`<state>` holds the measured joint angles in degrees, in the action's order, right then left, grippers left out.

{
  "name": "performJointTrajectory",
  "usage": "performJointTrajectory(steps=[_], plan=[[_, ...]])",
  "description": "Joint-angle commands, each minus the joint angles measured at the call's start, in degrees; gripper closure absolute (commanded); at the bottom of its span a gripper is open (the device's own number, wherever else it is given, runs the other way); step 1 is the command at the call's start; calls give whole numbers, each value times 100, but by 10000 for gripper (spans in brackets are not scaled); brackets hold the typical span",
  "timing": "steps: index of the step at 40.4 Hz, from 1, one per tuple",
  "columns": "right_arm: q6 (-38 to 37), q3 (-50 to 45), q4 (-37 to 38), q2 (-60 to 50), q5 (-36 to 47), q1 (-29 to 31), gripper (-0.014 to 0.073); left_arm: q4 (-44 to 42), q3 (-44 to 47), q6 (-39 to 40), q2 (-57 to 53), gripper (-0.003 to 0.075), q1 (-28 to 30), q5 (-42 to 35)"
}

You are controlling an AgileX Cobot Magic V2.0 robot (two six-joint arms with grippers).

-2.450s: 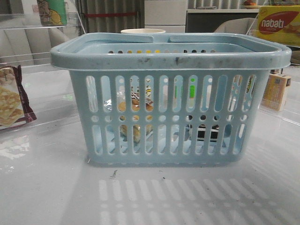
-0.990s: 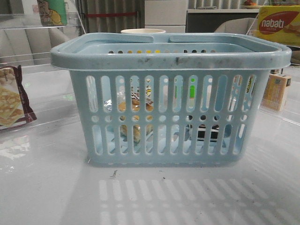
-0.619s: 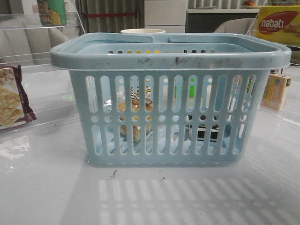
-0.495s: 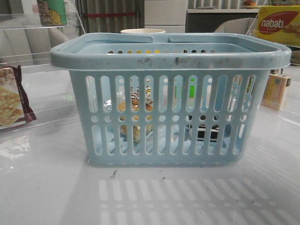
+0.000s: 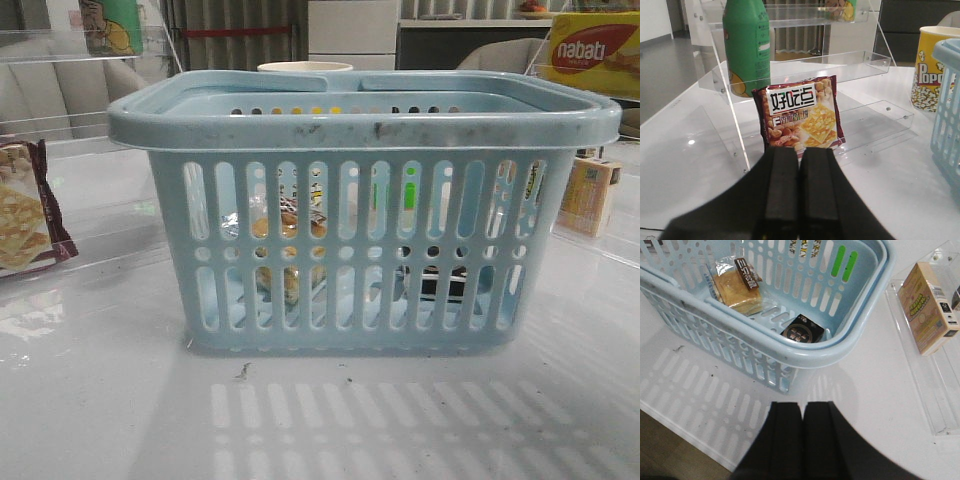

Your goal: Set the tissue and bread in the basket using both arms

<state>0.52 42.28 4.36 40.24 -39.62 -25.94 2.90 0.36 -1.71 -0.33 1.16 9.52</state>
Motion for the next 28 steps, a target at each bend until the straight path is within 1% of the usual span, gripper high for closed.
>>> performJointTrajectory(steps=[1,13,28], plan=[[46,153,75,-22,383,-2,538,76,9,7,-108,629,7,-851],[46,153,75,-22,383,-2,538,51,-1,7,-108,629,-227,-916],[46,153,75,-22,383,-2,538,51,-1,7,-100,629,-227,-906]])
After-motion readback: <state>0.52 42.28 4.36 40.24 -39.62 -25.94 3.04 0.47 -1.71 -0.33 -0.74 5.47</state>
